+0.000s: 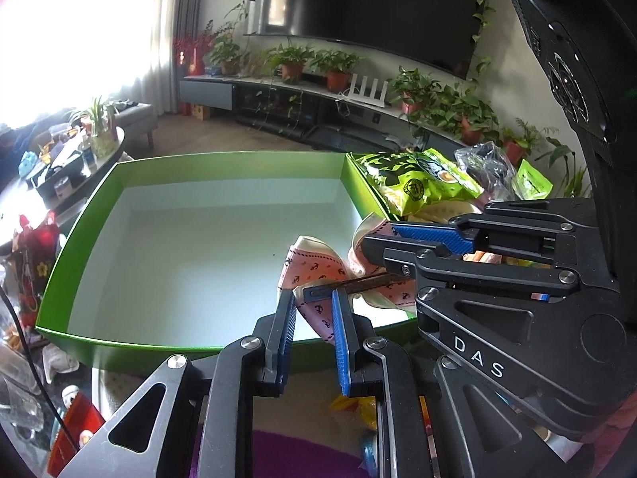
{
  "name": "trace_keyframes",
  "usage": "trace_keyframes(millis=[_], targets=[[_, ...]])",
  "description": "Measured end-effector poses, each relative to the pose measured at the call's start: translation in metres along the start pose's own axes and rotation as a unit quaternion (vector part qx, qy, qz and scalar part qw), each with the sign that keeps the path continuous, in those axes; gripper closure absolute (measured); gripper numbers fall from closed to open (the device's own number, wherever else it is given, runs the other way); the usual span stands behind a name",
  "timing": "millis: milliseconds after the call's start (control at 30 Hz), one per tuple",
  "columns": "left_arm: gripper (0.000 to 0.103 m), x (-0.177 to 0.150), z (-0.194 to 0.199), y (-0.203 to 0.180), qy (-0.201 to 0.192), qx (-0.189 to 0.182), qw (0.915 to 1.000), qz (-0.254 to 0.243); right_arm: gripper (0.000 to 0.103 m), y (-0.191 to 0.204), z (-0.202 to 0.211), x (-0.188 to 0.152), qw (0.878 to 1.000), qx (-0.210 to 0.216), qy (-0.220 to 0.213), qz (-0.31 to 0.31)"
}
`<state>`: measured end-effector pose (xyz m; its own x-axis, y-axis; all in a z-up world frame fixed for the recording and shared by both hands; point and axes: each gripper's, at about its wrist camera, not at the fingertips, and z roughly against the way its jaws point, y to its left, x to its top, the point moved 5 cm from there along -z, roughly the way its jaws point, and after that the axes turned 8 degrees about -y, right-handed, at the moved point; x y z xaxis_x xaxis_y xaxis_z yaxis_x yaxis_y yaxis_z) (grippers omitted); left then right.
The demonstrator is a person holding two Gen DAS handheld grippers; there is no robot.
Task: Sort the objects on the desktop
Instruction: 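Carry the bow with the right tool over the empty green box, then open the right tool to drop the bow into the green box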
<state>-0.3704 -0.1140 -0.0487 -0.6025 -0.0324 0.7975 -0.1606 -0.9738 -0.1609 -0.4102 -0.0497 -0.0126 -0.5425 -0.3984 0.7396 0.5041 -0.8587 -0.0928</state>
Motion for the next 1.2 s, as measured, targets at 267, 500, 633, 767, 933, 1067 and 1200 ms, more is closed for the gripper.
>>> trace_keyframes(millis=[267,500,633,767,933,1067,1200], targets=[[0.087,-0.001,0.000,-0.001,0.004,0.003,1.0000,0.002,0.086,-0.001,0.002,-0.001,1.000,-0.005,0.002,0.001],[0.070,0.000,0.006,-0.004,-0.005,0.004,1.0000,-0.005,0.086,0.003,0.007,-0.001,1.000,-0.003,-0.002,0.001],[0.068,0.003,0.011,-0.004,-0.014,0.006,0.9998,-0.008,0.086,0.002,0.009,0.000,1.000,-0.007,-0.002,0.003],[0.068,0.006,0.017,-0.006,-0.022,0.006,0.9997,-0.010,0.086,0.001,0.019,0.001,1.000,-0.013,0.000,0.000],[0.068,0.012,0.032,-0.013,-0.034,0.000,0.9994,-0.012,0.086,0.005,0.043,0.007,1.000,-0.029,-0.008,0.010],[0.068,0.016,0.050,-0.022,-0.043,-0.007,0.9989,-0.017,0.086,0.010,0.069,0.012,0.999,-0.036,-0.020,0.017],[0.068,0.017,0.072,-0.030,-0.049,-0.012,0.9986,-0.018,0.082,0.013,0.095,0.012,0.999,-0.039,-0.033,0.015]])
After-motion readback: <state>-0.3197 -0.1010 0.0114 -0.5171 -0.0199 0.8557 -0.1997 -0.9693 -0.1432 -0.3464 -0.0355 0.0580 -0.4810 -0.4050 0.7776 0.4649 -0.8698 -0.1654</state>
